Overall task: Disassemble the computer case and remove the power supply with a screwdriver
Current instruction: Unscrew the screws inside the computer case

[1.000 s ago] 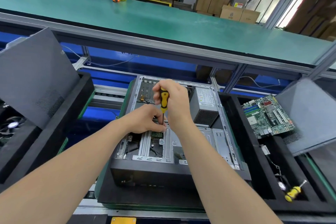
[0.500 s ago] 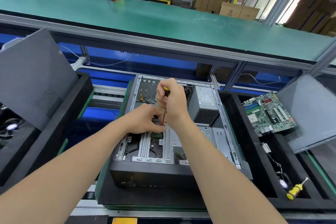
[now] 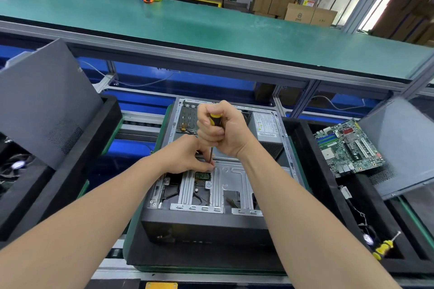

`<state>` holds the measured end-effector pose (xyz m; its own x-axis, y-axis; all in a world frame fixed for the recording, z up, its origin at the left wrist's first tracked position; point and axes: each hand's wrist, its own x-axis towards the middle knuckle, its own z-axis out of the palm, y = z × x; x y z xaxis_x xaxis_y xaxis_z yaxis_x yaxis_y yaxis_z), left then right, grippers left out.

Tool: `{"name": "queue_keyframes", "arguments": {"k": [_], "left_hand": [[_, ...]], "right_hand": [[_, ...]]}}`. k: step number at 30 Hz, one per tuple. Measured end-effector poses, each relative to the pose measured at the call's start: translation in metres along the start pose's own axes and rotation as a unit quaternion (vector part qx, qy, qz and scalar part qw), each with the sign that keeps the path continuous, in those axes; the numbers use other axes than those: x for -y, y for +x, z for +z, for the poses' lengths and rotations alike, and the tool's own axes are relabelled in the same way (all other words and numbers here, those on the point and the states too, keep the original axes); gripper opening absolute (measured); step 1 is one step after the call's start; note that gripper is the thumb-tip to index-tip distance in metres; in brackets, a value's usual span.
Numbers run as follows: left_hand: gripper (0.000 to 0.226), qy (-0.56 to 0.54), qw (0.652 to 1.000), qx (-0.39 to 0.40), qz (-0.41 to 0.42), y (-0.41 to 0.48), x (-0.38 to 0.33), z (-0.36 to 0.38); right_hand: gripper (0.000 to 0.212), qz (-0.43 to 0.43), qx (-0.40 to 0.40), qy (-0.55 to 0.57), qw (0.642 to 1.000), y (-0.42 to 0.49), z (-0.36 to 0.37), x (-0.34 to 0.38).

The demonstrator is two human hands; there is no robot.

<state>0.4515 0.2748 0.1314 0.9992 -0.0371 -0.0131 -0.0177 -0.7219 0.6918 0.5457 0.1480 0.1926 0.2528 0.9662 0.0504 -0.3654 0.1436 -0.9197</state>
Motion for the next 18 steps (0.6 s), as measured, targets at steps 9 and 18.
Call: {"name": "queue_keyframes", "arguments": {"k": [9, 18], "left_hand": [[0.017, -0.008, 1.000, 0.010, 0.012, 0.001, 0.002, 0.001], [0.022, -0.006, 0.998, -0.017, -0.054, 0.003, -0.002, -0.005]], "right_hand": [[0.027, -0.127, -0.473, -0.126, 0.863, -0.005, 0.047, -0.021], [0.034, -0.110, -0.297, -0.089, 0.944, -0.009, 0.029, -0.016]]}}
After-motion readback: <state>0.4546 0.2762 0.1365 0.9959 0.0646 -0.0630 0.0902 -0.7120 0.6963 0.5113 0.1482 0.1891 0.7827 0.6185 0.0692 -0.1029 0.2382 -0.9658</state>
